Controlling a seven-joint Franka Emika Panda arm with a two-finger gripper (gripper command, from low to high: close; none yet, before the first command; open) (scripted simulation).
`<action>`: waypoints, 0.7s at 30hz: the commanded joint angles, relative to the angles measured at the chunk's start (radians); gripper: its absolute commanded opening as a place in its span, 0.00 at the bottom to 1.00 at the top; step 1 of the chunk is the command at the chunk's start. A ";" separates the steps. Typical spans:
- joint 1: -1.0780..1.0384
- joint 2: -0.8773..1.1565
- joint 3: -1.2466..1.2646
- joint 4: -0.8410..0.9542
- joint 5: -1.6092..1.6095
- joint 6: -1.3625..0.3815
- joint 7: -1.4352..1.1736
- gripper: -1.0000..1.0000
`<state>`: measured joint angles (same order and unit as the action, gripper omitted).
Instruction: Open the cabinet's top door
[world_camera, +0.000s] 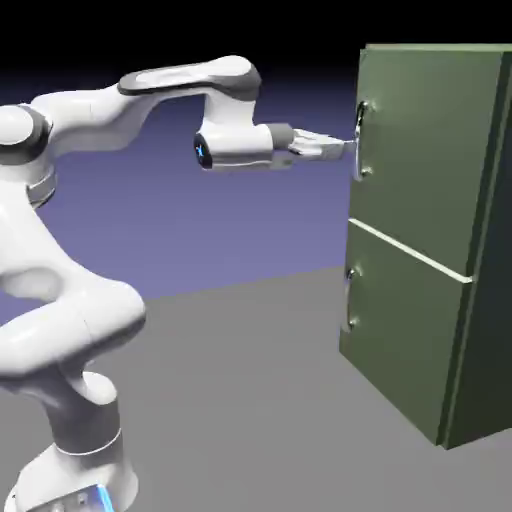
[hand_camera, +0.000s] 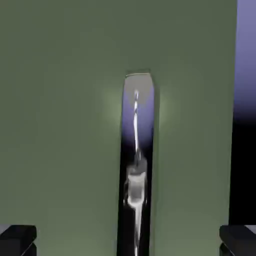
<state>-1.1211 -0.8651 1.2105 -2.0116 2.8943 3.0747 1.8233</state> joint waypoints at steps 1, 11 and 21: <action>-0.034 0.008 0.022 0.025 0.001 -0.002 0.000 0.50; -0.011 0.102 0.008 0.012 0.003 -0.076 -0.089 0.00; 0.352 0.176 -0.275 -0.212 -0.162 -0.222 -0.102 0.00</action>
<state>-0.7697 -0.6895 0.9358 -2.2235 2.7310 2.8531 1.7215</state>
